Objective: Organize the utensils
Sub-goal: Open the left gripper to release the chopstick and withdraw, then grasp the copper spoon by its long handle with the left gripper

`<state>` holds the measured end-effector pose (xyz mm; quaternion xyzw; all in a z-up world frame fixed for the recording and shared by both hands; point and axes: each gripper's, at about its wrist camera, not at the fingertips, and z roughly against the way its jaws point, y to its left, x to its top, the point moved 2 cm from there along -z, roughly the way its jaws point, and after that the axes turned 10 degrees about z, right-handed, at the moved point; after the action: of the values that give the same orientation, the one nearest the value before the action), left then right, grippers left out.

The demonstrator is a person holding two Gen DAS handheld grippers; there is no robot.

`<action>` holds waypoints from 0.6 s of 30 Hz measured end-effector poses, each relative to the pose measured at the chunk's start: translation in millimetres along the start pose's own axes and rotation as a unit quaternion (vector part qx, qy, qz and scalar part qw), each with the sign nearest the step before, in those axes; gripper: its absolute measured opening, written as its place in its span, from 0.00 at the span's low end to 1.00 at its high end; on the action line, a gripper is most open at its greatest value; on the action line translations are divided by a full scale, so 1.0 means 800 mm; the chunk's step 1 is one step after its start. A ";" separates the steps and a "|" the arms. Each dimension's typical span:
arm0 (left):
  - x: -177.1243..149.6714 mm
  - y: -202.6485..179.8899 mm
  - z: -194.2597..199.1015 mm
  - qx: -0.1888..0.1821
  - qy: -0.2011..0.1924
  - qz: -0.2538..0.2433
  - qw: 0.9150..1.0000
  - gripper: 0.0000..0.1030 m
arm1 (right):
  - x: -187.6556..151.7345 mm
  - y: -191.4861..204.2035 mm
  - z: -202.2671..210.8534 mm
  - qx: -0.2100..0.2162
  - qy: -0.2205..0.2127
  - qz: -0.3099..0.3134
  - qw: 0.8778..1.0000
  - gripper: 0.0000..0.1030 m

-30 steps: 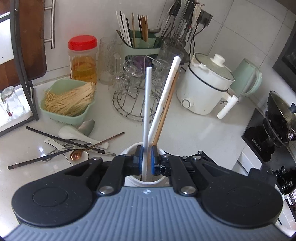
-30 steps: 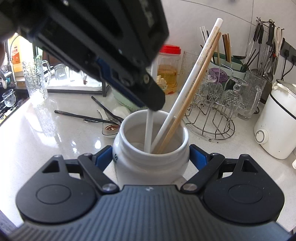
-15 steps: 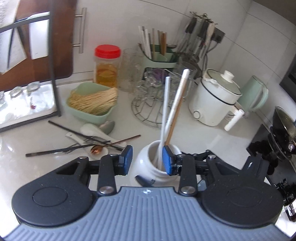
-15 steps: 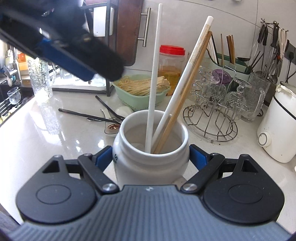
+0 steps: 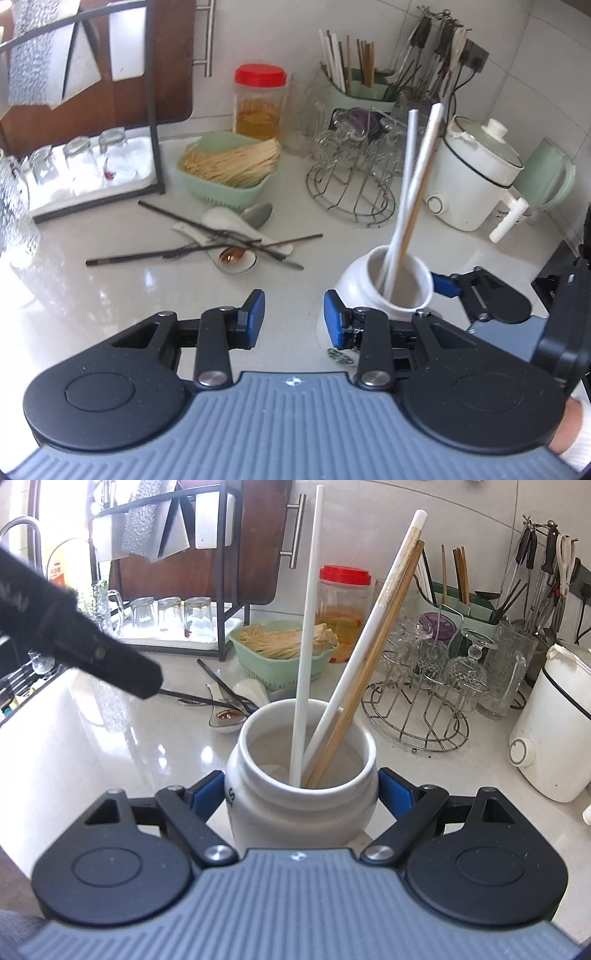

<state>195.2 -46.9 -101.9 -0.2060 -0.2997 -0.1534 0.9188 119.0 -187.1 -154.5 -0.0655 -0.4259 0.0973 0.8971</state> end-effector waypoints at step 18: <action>0.004 0.000 -0.056 0.028 0.038 -0.076 0.996 0.39 | -0.018 -0.006 0.012 -0.011 -0.023 -0.008 1.000 0.88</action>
<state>219.5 -68.2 -133.0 -0.1506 -0.2832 -0.2224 0.9207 103.2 -194.4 -158.0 -0.0695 -0.4476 0.0868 0.8873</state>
